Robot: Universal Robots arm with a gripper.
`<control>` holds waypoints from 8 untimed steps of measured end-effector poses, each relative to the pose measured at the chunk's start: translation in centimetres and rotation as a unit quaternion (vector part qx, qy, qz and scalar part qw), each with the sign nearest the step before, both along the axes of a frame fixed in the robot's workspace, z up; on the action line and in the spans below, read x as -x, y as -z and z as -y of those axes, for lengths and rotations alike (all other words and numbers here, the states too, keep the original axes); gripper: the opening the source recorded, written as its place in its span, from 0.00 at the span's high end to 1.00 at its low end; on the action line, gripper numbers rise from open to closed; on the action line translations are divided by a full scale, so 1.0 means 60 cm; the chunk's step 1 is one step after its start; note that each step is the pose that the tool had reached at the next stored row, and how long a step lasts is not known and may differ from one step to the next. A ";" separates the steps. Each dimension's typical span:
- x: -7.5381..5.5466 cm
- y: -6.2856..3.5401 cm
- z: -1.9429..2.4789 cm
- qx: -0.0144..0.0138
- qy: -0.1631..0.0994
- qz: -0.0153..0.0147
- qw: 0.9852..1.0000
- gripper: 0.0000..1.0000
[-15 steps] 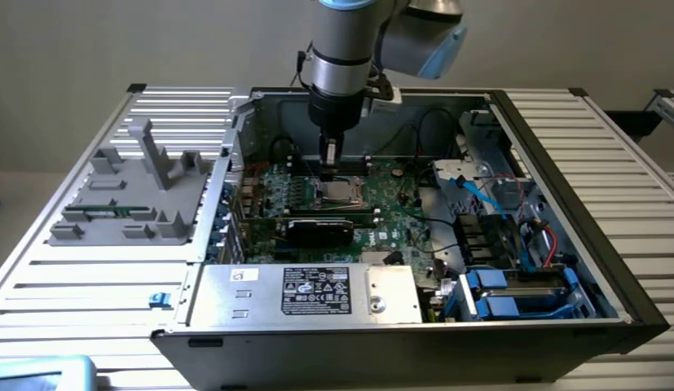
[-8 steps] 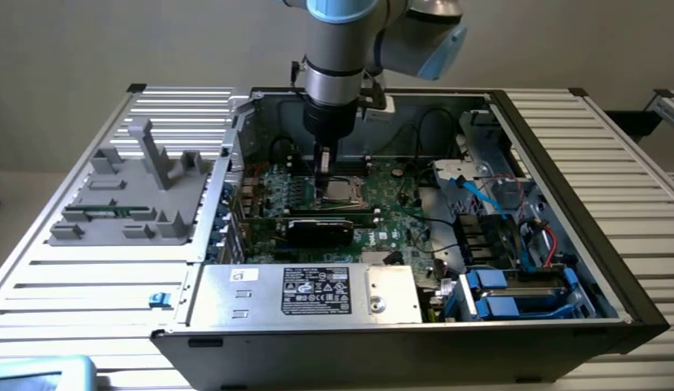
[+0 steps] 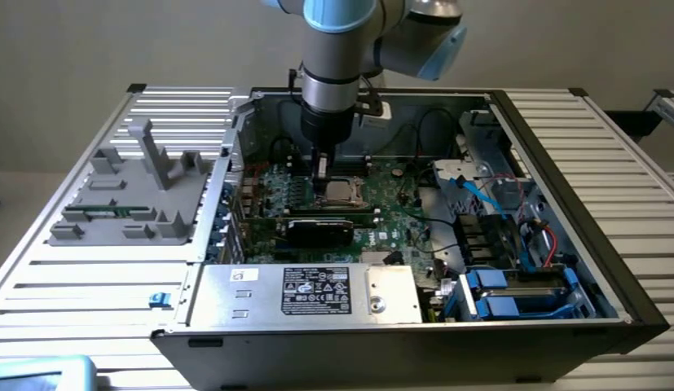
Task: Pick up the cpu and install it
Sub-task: 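Close the cpu cover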
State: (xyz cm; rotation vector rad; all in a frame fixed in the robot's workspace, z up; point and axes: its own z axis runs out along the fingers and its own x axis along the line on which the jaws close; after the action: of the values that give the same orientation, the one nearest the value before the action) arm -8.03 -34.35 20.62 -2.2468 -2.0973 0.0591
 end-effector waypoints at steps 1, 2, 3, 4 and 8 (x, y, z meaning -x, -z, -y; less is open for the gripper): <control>0.001 0.001 0.0001 0.000 0.000 0.000 1.000 0.89; 0.001 0.003 0.0002 0.000 0.000 0.000 1.000 0.89; 0.001 0.004 0.0002 0.000 0.000 0.000 1.000 0.89; 0.002 0.005 0.0003 0.000 0.000 0.000 1.000 0.89; 0.003 0.007 0.0002 0.000 0.001 0.000 1.000 0.89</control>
State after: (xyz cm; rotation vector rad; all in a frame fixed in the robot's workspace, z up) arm -8.19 -34.36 20.17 -2.2480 -2.0960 0.0589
